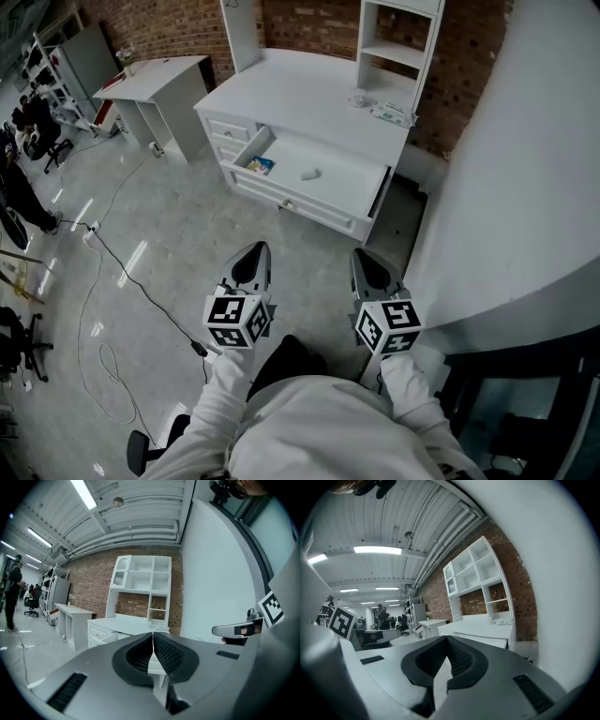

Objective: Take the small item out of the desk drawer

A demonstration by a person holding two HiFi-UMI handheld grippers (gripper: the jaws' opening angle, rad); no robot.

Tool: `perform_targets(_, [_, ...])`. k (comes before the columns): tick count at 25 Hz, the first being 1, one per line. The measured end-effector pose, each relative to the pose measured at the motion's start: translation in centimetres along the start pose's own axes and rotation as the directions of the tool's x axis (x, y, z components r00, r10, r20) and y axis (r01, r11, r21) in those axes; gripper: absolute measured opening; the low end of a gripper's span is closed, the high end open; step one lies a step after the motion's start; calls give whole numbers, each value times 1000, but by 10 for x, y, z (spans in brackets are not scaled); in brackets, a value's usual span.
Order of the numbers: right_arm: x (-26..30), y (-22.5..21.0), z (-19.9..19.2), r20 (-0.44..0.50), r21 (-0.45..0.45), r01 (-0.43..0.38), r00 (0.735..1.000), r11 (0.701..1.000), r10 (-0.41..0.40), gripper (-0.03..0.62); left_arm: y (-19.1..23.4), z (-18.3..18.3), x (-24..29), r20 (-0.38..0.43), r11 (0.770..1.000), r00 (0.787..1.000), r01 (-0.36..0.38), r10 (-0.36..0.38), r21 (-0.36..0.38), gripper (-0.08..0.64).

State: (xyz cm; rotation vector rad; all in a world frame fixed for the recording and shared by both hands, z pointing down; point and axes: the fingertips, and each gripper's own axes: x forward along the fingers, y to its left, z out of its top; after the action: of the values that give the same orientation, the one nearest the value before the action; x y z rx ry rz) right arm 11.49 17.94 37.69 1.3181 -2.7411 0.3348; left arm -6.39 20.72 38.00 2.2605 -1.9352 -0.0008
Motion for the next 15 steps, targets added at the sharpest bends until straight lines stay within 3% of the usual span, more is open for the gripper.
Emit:
perform_targets(5, [8,-8,-1,-5,5,3,1000,1000,-3,28,8,4,14,12,1000,1000,0,0,11,25])
perform_targets(8, [15,-12,0,-5,9,8,1000,1000,-8,28,13,5,24,9,1000,1000,2,-2,17,84])
perform_targets(15, [39,-28,6,-13,10,32,999,999,-32,28,20,10,58,12,999,999,34,-35,40,150])
